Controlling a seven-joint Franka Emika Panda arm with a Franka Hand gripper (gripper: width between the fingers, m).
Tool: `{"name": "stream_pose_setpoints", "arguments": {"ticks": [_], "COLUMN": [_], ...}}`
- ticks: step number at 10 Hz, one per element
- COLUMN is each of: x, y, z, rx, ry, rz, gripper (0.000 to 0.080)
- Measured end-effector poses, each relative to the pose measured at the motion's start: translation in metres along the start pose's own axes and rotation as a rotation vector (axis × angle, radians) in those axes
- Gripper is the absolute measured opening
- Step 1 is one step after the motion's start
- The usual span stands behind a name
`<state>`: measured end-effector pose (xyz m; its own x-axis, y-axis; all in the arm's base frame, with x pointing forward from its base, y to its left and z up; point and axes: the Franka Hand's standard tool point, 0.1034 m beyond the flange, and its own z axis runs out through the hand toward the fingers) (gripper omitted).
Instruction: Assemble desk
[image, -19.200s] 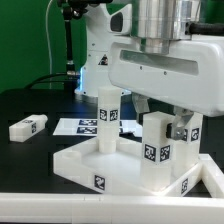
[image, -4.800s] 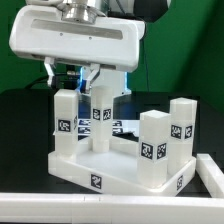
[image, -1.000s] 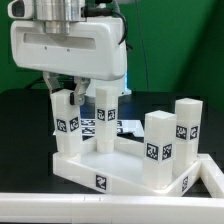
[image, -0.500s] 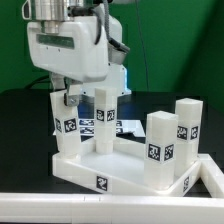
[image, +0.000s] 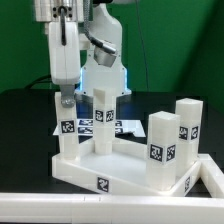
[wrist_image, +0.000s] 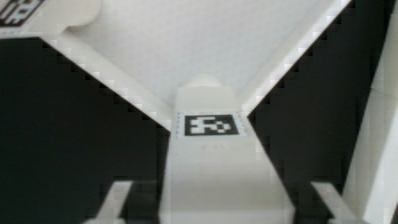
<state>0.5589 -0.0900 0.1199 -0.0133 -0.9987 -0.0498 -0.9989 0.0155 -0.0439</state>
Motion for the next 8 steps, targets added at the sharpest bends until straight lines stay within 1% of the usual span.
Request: {"name": "stream_pose_setpoints", "arguments": {"ticks": [1,2,3,4,5,6,8], "x": [-0.0001,-0.0002,-0.0003,-0.0010,-0.0019,-0.0019,-0.0031], "y": [0.0000,-0.0001,-0.0008,-0.0012,-0.0012,-0.0010,-0.0008], "z": [0.0001,0.0001,-0.0005,-0.0006,-0.0003,0.0003,0.0017], "rx": [0.000,0.000,0.000,-0.003,-0.006,-0.008,-0.012], "ry": [0.000,0.000,0.001,0.006,0.010,0.010,0.012], "rz": [-0.012,-0.058,-0.109,-0.206,-0.331,-0.423,-0.613], "gripper": [0.0291,0.0371,0.0371,0.0571,0.0571,0.0635,0.0648]}}
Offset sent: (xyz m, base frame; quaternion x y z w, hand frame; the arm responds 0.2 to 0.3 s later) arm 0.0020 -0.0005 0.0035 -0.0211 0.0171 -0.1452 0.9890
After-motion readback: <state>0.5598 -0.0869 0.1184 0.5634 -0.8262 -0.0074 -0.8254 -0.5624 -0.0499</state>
